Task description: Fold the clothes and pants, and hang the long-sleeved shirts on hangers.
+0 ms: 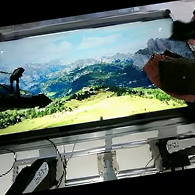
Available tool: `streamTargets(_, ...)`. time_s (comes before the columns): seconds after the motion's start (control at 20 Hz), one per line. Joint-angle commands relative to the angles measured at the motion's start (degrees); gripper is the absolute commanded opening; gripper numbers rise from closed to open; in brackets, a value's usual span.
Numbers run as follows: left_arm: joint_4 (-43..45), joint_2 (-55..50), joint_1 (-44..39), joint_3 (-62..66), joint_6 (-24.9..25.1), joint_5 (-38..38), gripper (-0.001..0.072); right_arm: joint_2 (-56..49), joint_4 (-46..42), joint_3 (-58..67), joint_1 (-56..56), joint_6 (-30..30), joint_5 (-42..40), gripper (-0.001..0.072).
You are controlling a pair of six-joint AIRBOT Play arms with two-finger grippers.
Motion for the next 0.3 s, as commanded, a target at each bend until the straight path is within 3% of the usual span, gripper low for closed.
streamTargets(0.0,0.0,0.0,0.1,0.0,0.0,0.0,0.0535,0.1,-7.9,-7.0,13.0,-0.6,2.5,0.0010)
streamTargets(0.25,0.0,0.0,0.1,0.0,0.0,0.0,0.0535,0.2,-8.9,-19.5,20.1,0.0,4.4,0.0010)
